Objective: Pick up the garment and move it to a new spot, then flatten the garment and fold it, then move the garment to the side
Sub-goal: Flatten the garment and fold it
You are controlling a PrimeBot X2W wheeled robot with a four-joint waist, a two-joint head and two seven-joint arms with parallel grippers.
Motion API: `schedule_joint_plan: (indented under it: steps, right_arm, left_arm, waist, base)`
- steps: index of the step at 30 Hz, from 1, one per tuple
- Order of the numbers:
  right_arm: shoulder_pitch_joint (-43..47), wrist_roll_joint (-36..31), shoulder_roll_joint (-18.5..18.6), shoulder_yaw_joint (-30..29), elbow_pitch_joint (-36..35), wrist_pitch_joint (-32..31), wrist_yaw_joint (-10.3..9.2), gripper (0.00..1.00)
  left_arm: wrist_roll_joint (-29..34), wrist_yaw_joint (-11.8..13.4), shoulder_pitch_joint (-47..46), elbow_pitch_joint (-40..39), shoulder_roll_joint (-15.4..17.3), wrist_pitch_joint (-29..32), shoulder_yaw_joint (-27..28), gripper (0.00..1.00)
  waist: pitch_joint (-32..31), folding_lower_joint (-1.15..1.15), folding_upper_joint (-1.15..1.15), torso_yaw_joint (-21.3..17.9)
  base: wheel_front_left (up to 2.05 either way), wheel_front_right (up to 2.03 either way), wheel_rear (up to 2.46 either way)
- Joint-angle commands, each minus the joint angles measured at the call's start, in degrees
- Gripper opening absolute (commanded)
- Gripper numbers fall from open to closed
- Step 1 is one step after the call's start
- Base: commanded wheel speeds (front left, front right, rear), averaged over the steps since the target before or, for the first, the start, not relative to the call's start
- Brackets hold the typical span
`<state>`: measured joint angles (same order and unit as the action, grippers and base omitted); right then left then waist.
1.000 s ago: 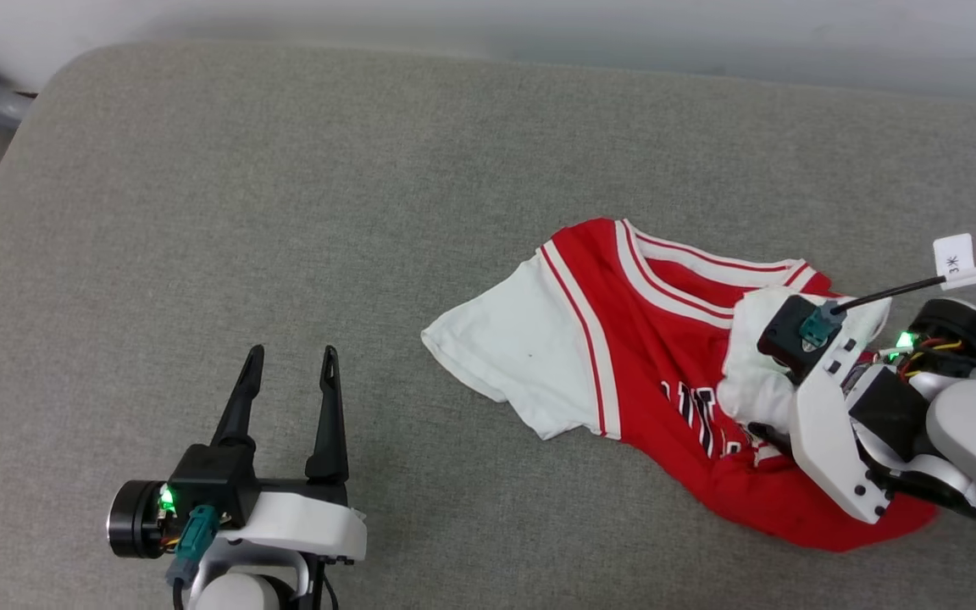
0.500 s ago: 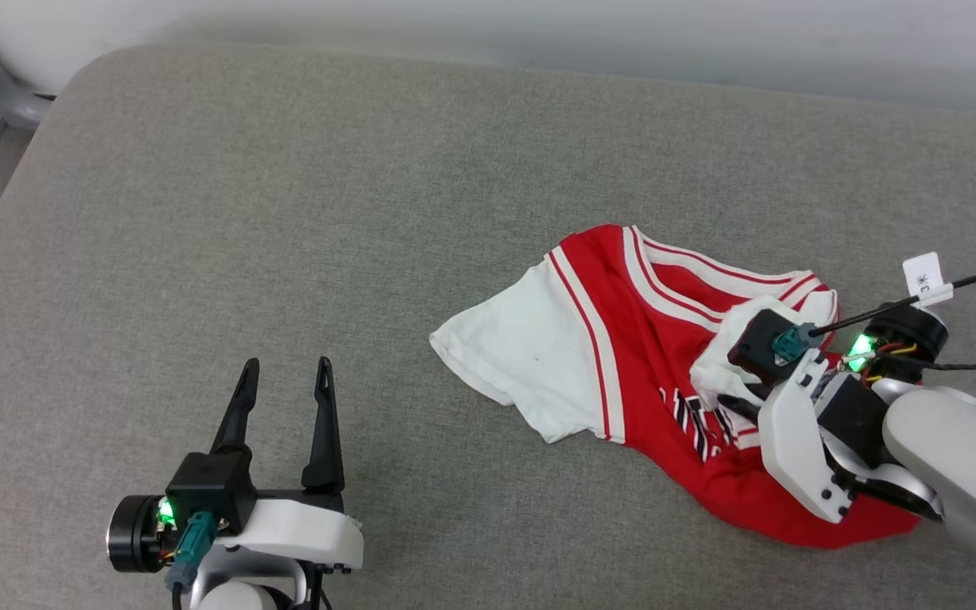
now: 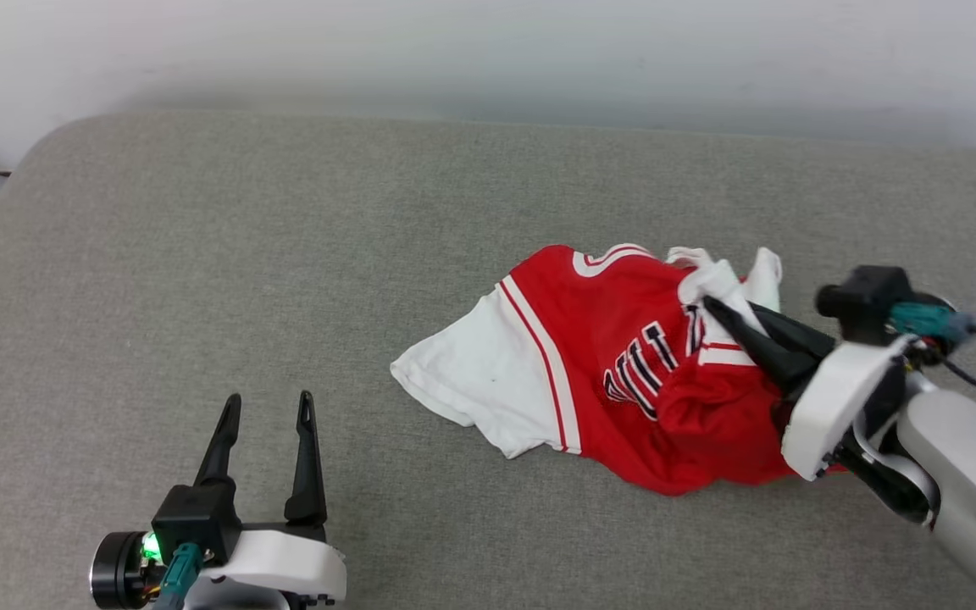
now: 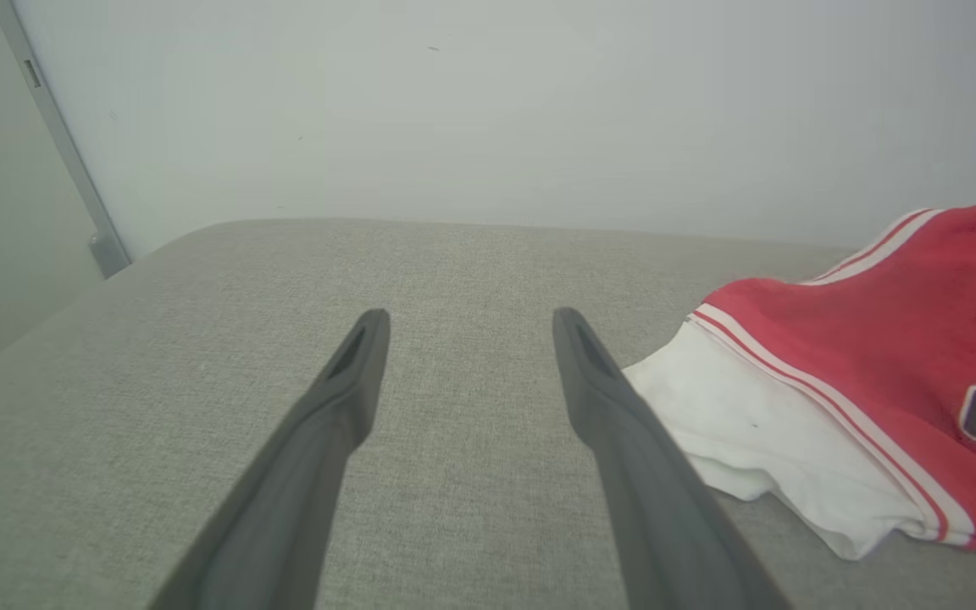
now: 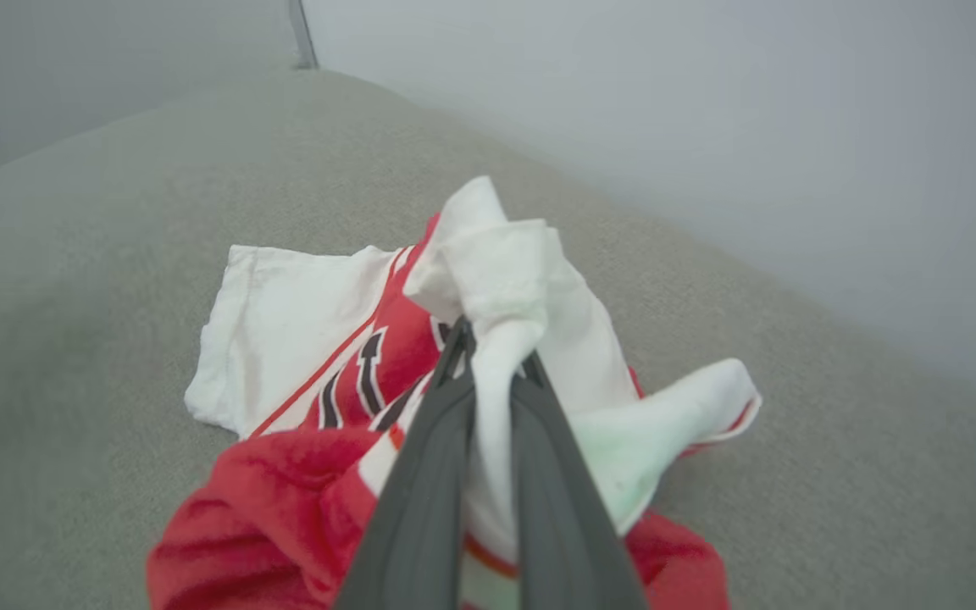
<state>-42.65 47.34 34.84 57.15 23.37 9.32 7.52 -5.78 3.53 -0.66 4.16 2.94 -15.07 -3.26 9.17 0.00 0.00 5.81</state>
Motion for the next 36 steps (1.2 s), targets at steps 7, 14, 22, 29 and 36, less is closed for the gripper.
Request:
schedule_joint_plan:
  steps: [7,14,22,29,36]
  right_arm:
    - [11.7,2.2,-3.5,-16.3,6.2,5.8,-0.05,0.00]
    - [24.6,0.0,-8.7,-43.8,4.2,5.9,-0.06,0.00]
    - [34.4,-0.9,-15.4,-65.8,5.2,5.9,-0.05,0.00]
    - [36.0,-5.5,-18.1,-77.6,14.8,5.9,-0.06,0.00]
    - [33.3,-11.7,-19.4,-82.4,20.2,5.9,-0.06,1.00]
  left_arm:
    - [0.4,-0.1,2.0,-0.6,-0.1,-0.2,0.8,1.00]
    - [0.2,-0.1,2.1,-0.5,-0.1,-0.2,1.1,1.00]
    - [-0.3,-0.2,2.3,0.2,-0.1,-0.2,0.8,1.00]
    - [-0.6,-0.1,2.4,0.4,-0.1,-0.2,0.5,1.00]
    - [-0.8,0.0,2.8,0.6,-0.1,-0.2,0.6,1.00]
  waist:
    - [-0.7,0.00,0.00,-1.9]
    - [-0.6,0.00,0.00,-3.3]
    - [-1.4,0.00,0.00,-4.3]
    - [-2.0,0.00,0.00,-4.5]
    - [-2.8,0.00,0.00,-4.6]
  base:
    - [0.00,0.00,0.00]
    - [0.00,0.00,0.00]
    - [0.00,0.00,0.00]
    - [0.00,0.00,0.00]
    - [0.00,0.00,0.00]
